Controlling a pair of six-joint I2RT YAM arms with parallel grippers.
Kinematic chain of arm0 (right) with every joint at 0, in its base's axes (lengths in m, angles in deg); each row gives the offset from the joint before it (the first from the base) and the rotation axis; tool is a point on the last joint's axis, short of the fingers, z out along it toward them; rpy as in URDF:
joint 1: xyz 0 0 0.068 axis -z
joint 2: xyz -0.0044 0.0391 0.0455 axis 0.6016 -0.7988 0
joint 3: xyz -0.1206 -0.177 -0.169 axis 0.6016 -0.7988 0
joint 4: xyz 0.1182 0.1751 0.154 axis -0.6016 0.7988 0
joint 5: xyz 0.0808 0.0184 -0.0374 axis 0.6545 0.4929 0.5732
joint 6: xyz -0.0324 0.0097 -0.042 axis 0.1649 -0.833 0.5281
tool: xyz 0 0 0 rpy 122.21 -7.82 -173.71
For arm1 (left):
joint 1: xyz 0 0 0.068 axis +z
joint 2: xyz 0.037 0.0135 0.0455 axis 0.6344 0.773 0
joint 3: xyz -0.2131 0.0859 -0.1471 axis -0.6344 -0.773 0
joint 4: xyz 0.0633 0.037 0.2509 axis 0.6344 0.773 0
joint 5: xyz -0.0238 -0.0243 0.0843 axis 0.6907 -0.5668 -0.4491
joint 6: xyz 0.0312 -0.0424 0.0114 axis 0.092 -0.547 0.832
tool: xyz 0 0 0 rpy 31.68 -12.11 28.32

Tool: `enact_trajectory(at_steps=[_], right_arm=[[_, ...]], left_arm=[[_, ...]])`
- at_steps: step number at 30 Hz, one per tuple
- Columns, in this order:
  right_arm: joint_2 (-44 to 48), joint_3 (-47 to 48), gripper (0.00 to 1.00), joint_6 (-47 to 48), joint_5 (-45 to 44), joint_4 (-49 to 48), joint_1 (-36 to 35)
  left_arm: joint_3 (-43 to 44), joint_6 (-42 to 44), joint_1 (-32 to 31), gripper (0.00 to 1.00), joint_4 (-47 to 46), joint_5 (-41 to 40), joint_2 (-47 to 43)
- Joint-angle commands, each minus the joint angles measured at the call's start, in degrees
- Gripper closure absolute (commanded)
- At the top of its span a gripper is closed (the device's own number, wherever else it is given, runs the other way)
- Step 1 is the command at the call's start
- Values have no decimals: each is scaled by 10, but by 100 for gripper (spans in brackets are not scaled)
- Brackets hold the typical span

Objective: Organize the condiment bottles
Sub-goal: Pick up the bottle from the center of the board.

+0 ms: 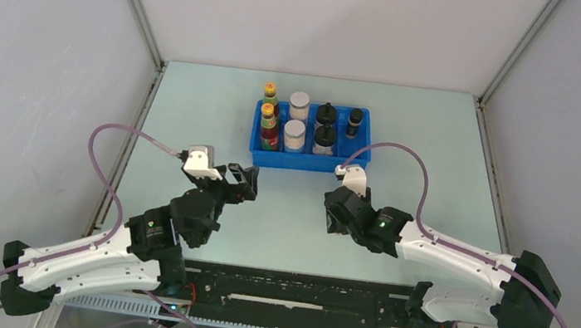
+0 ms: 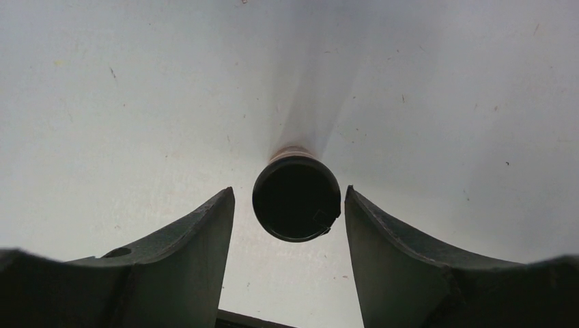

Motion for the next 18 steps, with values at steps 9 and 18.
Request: enact_trajectory(at_steps=[9,18], right_arm=[[1,-7,49,-4,6,-25,9],[12,-7,91,-6,5,-21,10]], left_arm=[[-8,-12,-5,12,-2,-7,2],[-9,-13,-6,12,0,-7,1]])
